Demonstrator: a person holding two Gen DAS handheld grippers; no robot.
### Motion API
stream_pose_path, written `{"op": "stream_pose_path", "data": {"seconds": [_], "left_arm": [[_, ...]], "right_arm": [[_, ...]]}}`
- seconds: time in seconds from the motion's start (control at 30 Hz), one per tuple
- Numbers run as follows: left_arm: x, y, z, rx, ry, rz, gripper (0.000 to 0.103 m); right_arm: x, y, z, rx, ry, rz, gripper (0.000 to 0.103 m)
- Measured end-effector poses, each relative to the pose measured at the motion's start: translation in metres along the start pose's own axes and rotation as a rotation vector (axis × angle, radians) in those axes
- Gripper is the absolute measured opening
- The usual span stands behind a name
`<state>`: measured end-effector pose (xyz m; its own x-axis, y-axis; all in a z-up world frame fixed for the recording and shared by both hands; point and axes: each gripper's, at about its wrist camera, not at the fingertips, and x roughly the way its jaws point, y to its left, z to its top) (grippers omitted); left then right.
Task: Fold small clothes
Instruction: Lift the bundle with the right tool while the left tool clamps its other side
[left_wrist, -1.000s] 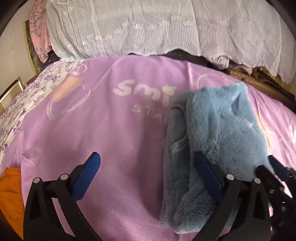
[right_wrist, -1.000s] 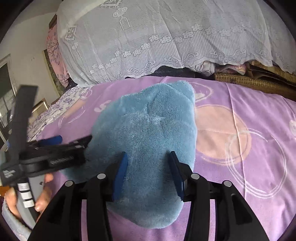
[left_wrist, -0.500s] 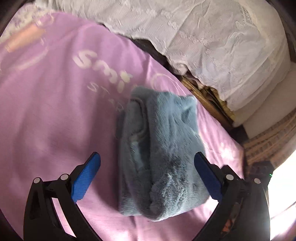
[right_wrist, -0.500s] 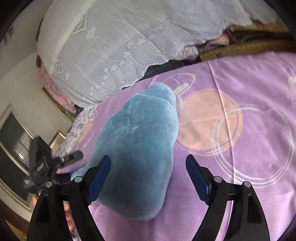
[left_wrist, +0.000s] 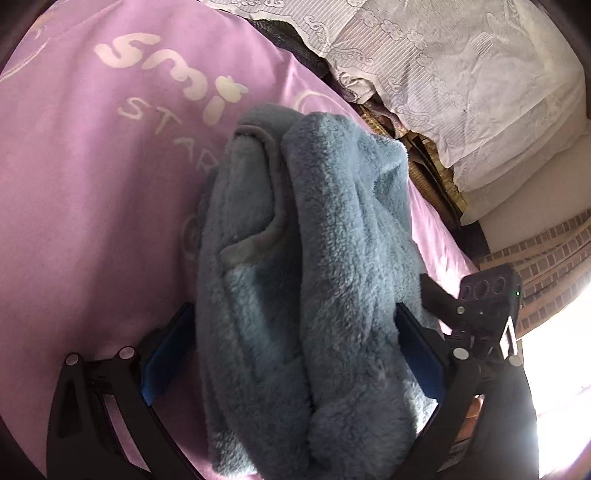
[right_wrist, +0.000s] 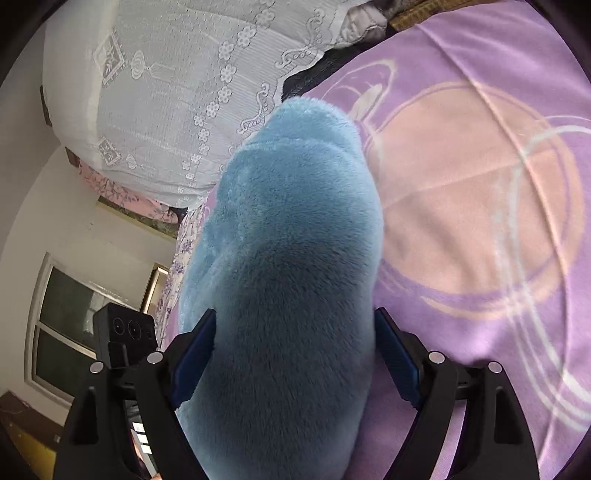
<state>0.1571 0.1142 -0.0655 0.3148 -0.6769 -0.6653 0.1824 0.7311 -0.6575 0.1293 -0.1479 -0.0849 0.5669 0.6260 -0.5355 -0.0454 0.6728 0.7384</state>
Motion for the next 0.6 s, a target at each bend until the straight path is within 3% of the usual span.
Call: {"op": "stream_pose_path", "data": {"seconds": [0.07,0.13,0.23,0.37,0.6], "left_arm": [[0.005,0.000,0.009,-0.010,-0.005,-0.019,0.098],[0.007,-0.002,0.012,-0.011,-0.005,-0.033,0.087],[0.006,-0.005,0.011,0.001,-0.011,-0.035,0.079],[-0.002,-0.015,0.006,0.048,-0.039,-0.032,0.073],[-0.025,-0.040,-0.015,0.151,-0.082,-0.070,0.068]], "right_arm": [[0.008,0.006,0.001,-0.032,0.004,-0.010,0.084],[0.010,0.007,0.000,-0.049,-0.005,-0.011,0.079],[0.008,0.007,-0.002,-0.081,-0.025,-0.005,0.071],[0.001,0.013,-0.009,-0.123,-0.060,-0.003,0.064],[-0.036,0.017,-0.023,-0.121,-0.095,0.037,0.063]]}}
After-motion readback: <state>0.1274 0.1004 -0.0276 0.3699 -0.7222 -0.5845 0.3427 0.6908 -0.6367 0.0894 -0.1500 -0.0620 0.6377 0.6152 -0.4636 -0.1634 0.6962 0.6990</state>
